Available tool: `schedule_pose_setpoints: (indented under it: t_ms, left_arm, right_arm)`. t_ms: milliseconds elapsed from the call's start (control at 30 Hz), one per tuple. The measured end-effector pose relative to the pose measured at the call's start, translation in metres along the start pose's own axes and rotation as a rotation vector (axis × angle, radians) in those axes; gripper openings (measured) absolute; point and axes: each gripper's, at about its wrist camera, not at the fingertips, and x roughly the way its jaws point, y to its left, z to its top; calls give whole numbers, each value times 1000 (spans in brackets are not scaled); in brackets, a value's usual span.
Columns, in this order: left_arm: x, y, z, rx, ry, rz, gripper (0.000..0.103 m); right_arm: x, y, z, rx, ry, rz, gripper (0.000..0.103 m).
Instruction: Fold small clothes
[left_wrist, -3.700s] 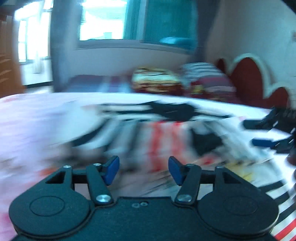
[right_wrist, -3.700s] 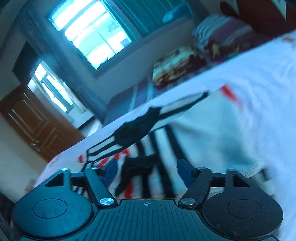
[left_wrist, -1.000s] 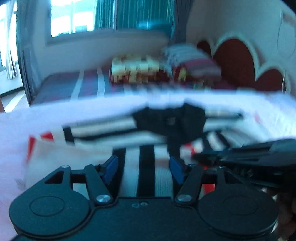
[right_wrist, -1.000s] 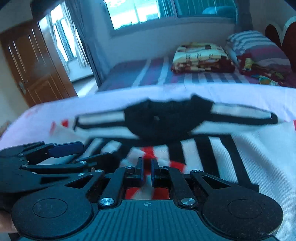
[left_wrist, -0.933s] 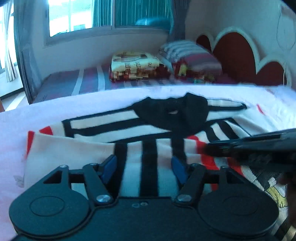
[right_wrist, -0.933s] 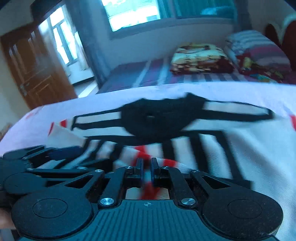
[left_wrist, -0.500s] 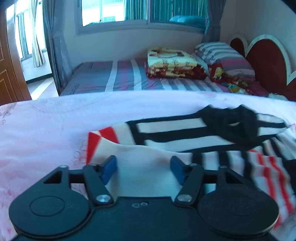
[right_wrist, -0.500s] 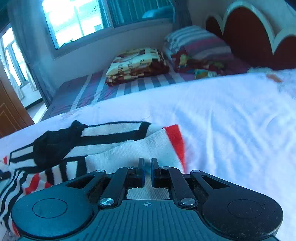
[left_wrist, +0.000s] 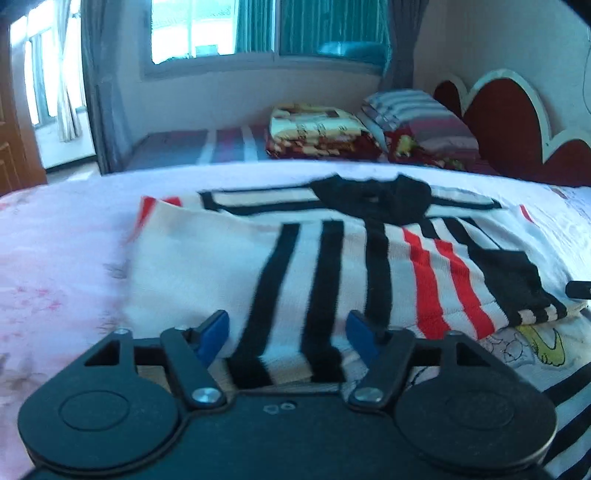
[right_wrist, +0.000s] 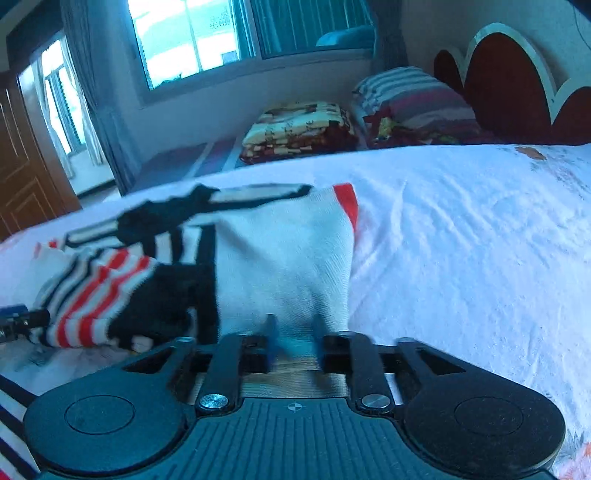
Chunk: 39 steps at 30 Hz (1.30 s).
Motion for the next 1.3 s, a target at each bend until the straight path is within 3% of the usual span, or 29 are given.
schedule_pose_setpoints:
  t_ms: [33,67,200,300,400,433,467,600,633,800,833,867,933,1300]
  left_arm:
    - [-2,3,-3,-3,1,10,67]
    - [-2,6,-5,-6,11,22,67]
    - [1,10,-7,-35,28,39,68]
    - [-4,2,-3,10,36,78,68]
    - [1,5,-5,13,72,81,72]
    - [2,8,-3,3,81,74,72]
    - [1,9,-1,-3,92,75,72]
    - [3,4,-3,27,98,102,74]
    - [4,4,-5,23,90,99,75]
    - [-1,10,-9,10,73,73,75]
    - [-4,9,-8,19,82,78,75]
    - [-11,6,-7,35,93,89,77]
    - [-23,2,-6,48,97,97,89]
    - [-94,2,-36,75,74,50,91]
  right_arm:
    - [-4,5,3,-10,-22,3,49]
    - [-5,9,6,-21,-43,17,52]
    - [8,40,17,-53,-25,134,52]
    - [35,50,11,-70,82,94,51]
    - [31,52,6,-116,77,117,39]
    - [28,49,7,-116,82,130,25]
    - [25,45,8,-103,85,137,19]
    - [4,16,5,-48,37,45,19]
    - [11,9,1,-34,88,15,18]
    - [-3,5,1,4,84,25,19]
    - [-11,7,0,8,74,20,24]
    - [-18,10,-1,7,64,15,40]
    - [-35,17,-7,-3,31,11,55]
    - [-121,47,-39,-14,8,36,55]
